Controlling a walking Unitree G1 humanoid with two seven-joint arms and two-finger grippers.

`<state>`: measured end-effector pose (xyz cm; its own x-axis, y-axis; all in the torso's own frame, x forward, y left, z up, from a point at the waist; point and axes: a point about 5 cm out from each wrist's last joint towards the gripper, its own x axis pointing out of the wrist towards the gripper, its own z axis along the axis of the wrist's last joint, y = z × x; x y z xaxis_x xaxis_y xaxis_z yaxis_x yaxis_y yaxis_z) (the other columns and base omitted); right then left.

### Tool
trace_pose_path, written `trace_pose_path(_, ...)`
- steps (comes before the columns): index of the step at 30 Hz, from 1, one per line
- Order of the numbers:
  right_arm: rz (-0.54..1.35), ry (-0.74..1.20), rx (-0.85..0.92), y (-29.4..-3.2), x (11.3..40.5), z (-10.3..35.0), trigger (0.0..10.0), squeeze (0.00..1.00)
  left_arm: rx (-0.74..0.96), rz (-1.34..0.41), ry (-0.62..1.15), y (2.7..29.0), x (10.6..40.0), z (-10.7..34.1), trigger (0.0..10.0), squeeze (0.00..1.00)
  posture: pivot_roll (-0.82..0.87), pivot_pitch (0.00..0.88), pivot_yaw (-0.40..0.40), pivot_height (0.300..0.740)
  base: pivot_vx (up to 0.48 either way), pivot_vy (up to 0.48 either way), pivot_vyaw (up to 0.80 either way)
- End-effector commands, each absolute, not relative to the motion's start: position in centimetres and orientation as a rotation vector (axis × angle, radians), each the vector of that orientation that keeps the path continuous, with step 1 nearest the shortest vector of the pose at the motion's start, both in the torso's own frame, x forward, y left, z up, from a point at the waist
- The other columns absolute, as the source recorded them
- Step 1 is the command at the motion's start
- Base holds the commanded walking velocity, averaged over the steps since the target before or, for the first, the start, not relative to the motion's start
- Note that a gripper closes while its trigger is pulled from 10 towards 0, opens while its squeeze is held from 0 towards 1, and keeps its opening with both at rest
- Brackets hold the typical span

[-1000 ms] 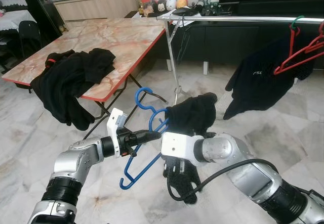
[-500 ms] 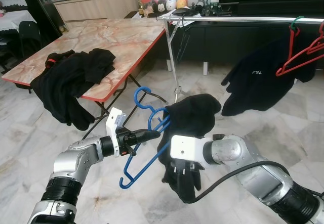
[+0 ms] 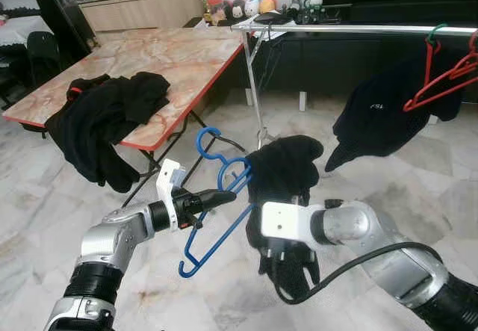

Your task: Hang hanger

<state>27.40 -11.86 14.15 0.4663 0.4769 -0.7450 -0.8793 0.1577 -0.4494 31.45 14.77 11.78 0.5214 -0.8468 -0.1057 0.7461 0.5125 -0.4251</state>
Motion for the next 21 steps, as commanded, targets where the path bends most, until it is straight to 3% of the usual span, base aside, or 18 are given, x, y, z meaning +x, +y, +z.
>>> trace_pose_path(1, 1.031, 0.447, -0.973, -11.3, 27.6, 14.9, 10.0, 1.00, -0.360, -0.955, 0.239, 15.6, 31.9, 12.9, 10.0, 0.00, -0.17, 0.001, 0.222, 0.740, 0.000, 0.000, 0.00)
trace_pose_path(3, 1.031, 0.445, -0.971, -11.3, 27.6, 14.9, 10.0, 1.00, -0.360, -0.955, 0.239, 15.6, 31.9, 12.9, 10.0, 0.00, -0.17, 0.001, 0.222, 0.740, 0.000, 0.000, 0.00)
trace_pose_path(4, 1.031, 0.434, -0.969, -11.3, 27.6, 15.1, 10.0, 0.65, -0.365, -0.963, 0.240, 15.6, 31.9, 12.9, 10.0, 0.00, -0.17, 0.000, 0.221, 0.740, 0.000, 0.000, 0.00)
trace_pose_path(9, 1.029, 0.418, -0.968, -11.4, 27.7, 15.4, 10.0, 0.65, -0.372, -0.973, 0.242, 15.5, 31.8, 12.9, 10.0, 0.00, -0.17, 0.000, 0.221, 0.740, 0.000, 0.000, 0.00)
trace_pose_path(10, 0.984, 0.410, -0.978, -12.3, 28.3, 15.9, 10.0, 0.00, -0.358, -0.976, 0.252, 15.6, 31.7, 12.8, 10.0, 0.00, -0.17, 0.005, 0.223, 0.740, 0.000, 0.000, 0.00)
trace_pose_path(12, 0.921, 0.396, -0.983, -13.7, 29.1, 16.7, 10.0, 0.00, -0.340, -0.981, 0.267, 15.9, 31.5, 12.6, 10.0, 0.00, -0.17, 0.006, 0.223, 0.740, 0.000, 0.000, 0.00)
trace_pose_path(21, 0.873, 0.368, -1.008, -15.7, 29.8, 17.4, 10.0, 0.00, -0.319, -0.986, 0.307, 16.1, 31.0, 11.8, 10.0, 0.00, -0.17, 0.009, 0.224, 0.740, 0.000, 0.000, 0.00)
